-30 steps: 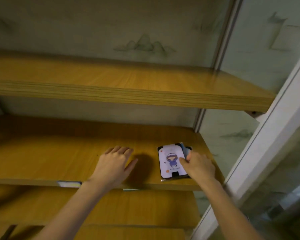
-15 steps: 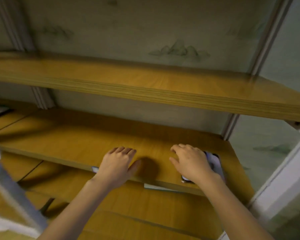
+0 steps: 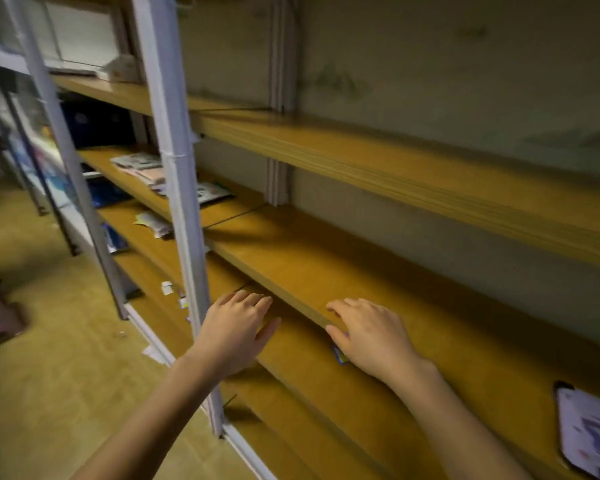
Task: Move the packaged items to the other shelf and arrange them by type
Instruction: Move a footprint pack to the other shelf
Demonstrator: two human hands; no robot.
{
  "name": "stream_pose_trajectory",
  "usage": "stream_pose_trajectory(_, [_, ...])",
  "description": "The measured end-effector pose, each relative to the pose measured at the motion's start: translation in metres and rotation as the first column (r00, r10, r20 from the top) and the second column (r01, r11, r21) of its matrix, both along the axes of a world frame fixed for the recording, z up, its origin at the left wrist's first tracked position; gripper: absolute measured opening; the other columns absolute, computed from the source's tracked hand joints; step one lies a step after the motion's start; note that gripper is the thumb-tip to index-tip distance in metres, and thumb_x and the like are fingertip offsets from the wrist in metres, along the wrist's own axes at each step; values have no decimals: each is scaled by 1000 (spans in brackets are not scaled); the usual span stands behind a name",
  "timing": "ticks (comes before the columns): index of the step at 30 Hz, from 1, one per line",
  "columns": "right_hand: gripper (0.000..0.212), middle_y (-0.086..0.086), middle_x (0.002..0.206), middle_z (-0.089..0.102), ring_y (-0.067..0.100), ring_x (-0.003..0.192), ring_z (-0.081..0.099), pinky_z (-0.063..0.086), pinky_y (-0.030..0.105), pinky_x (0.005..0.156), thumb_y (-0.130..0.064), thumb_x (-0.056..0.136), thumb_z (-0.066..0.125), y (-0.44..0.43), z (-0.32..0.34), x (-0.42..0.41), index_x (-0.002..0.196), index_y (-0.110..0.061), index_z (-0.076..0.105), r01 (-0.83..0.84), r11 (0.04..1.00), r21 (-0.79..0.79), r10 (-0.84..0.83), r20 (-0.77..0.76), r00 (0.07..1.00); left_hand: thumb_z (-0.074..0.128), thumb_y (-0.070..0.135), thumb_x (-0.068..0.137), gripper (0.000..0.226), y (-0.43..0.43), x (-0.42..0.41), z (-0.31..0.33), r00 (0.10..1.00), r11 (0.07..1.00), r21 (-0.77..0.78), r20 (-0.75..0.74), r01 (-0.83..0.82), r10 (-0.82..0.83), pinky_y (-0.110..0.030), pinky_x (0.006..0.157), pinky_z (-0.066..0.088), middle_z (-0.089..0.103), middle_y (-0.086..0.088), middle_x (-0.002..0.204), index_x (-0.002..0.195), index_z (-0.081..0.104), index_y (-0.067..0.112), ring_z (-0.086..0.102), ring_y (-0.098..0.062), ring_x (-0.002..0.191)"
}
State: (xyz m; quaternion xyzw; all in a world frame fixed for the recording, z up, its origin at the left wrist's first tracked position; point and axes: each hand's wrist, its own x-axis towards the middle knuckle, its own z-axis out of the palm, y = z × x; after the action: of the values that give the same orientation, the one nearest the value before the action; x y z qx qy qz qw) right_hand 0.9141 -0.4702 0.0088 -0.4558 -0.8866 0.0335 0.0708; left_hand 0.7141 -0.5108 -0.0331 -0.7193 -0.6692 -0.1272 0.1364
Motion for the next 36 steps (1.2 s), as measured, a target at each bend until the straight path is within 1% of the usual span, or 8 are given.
stream_pose_trajectory(3, [42,-10,135,50,10,124,46,40,29,99,-40,97,42,6,-2,-53,138,-29,39,-63,998,3,63,-7,998,34,47,85,47,-6,-50,3,998,998,6,-19,-64,64,-30,72,53,72,4,91,96,69,18,67,-17,85])
stream_pose_trajectory(7, [43,-10,138,48,10,127,45,40,29,102,-39,96,43,11,-3,-134,138,-29,39,-118,993,-7,118,-27,993,34,47,86,45,-10,-126,2,995,996,3,-25,-93,93,-30,72,53,71,5,93,99,67,20,67,-15,86])
stream_pose_trajectory(11, [42,-8,136,50,12,127,45,39,31,104,-38,96,44,14,-6,-218,136,-28,42,-124,992,6,124,-42,991,32,47,84,45,-9,-201,0,993,994,3,-39,-110,110,-27,67,53,72,8,89,94,69,22,67,-12,81])
stream_pose_trajectory(18, [40,-5,129,55,14,120,50,44,32,99,-37,95,45,27,-13,-344,133,-25,45,-133,991,-7,132,-59,990,33,48,83,45,-4,-315,-3,991,991,-5,-43,-131,130,-27,69,54,72,7,87,94,69,22,67,-13,79])
stream_pose_trajectory(25, [36,-5,125,56,15,115,53,48,35,93,-36,96,44,61,-20,-427,130,-24,47,-167,986,-25,167,-31,986,57,44,84,29,21,-392,-9,984,985,-29,-48,-171,170,-29,71,54,71,6,90,97,67,21,67,-14,82])
stream_pose_trajectory(27, [36,-4,125,57,15,114,54,49,33,92,-34,96,43,76,-24,-449,130,-23,47,-179,984,-28,178,-32,984,52,44,86,31,33,-413,-12,981,982,-40,-55,-186,184,-29,71,54,71,5,90,99,67,20,66,-14,82])
stream_pose_trajectory(32, [36,-5,126,56,14,115,53,45,29,88,-33,97,42,124,-29,-505,131,-24,46,-164,986,-9,163,-43,986,47,43,91,36,82,-466,-13,987,986,-46,-24,-162,161,-34,84,50,68,0,105,111,62,17,63,-19,97])
stream_pose_trajectory(36, [36,-6,127,56,12,115,53,45,28,91,-33,97,43,174,-28,-543,131,-24,46,-114,993,-17,113,-73,991,42,43,93,42,131,-505,-6,993,991,-49,-13,-121,121,-35,92,45,64,-2,117,122,56,16,58,-20,108])
